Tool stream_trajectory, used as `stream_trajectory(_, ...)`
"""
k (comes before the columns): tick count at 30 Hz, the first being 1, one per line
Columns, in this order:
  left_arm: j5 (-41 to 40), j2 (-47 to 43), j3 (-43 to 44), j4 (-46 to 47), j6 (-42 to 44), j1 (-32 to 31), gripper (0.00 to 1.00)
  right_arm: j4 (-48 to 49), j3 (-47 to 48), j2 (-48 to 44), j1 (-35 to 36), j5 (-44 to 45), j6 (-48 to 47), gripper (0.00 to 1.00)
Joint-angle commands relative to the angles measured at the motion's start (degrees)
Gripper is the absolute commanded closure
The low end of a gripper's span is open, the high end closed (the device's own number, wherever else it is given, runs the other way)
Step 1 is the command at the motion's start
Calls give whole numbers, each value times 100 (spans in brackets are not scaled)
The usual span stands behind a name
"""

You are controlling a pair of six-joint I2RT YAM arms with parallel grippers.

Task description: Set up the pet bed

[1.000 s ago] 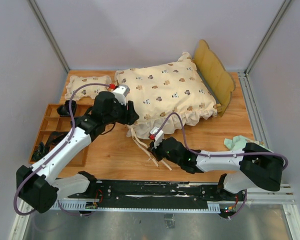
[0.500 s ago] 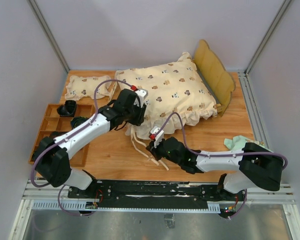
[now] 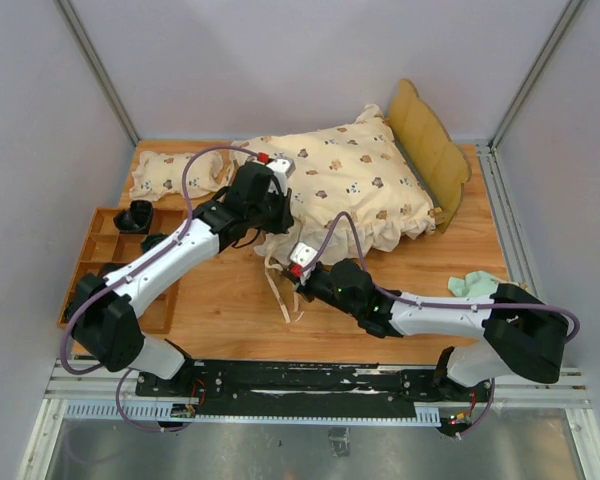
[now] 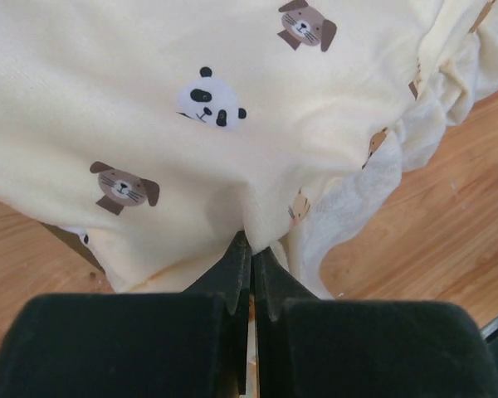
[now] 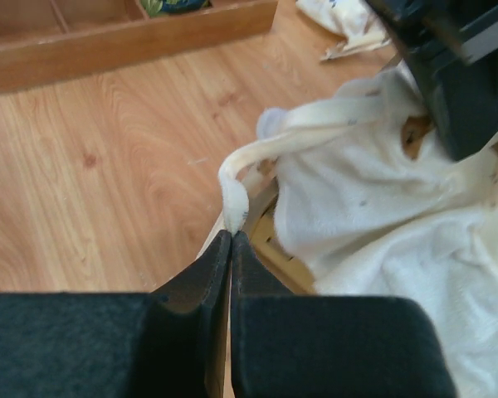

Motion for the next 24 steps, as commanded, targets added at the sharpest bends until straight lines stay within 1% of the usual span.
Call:
stream_trajectory(1, 624, -156, 136, 557, -784, 339, 100, 598, 237, -68, -414, -769, -730, 100)
stream_trajectory(4, 839, -278, 10, 800, -1077, 575, 100, 620, 498, 55, -574, -1000, -1056, 100)
stream_trajectory(8, 905, -385, -16, 1061, -1237, 634, 100, 638, 907, 196, -666, -1214, -1556, 100)
stream_trajectory(13, 966, -247, 125, 1129, -1372, 675, 100, 618, 1337, 339, -792, -1488, -1752, 100)
stream_trajectory(24, 879, -217, 189, 1192, -1455, 683, 100, 1033, 1454, 580, -1034, -2028, -2039, 100)
